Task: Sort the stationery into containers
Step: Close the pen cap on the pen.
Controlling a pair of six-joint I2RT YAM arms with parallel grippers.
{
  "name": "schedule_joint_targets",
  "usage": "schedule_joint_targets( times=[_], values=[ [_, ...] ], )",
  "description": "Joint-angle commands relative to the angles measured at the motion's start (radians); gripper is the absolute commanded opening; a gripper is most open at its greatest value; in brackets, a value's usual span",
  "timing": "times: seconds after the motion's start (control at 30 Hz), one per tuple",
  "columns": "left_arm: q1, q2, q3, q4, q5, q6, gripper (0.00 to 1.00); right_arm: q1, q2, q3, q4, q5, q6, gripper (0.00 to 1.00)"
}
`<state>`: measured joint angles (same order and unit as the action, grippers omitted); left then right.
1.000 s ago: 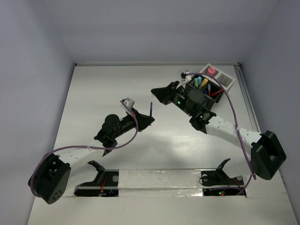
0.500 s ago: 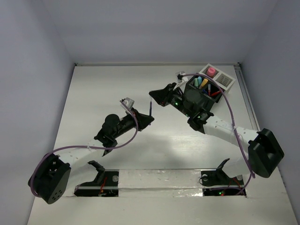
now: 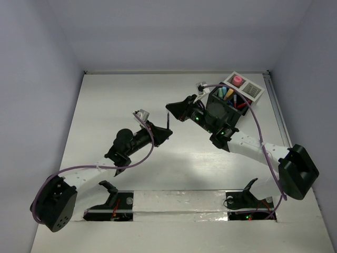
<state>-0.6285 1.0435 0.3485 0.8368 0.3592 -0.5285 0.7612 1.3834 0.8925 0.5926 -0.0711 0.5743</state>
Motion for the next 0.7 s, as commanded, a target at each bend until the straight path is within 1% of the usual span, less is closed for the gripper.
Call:
schedule_joint_targets(
  times=[0.0,0.4,0.57,0.67],
  values=[
    [0.004,-0.03,0.03,0.053,-0.006,0.002,0.0,0.02,-0.004,-0.017,0.094,0.007,-0.017,0.0],
    [0.004,-0.074,0.033,0.054,-0.012,-0.037,0.0,0.056,-0.029,-0.096,0.18,0.033,-0.037,0.0],
    [0.004,-0.092,0.058,0.047,0.0,-0.053,0.0,0.076,-0.033,-0.107,0.153,0.008,-0.056,0.0],
    [0.004,-0.111,0.066,0.024,-0.006,-0.056,0.0,0.076,-0.075,-0.122,0.081,0.004,-0.067,0.0]
  ],
)
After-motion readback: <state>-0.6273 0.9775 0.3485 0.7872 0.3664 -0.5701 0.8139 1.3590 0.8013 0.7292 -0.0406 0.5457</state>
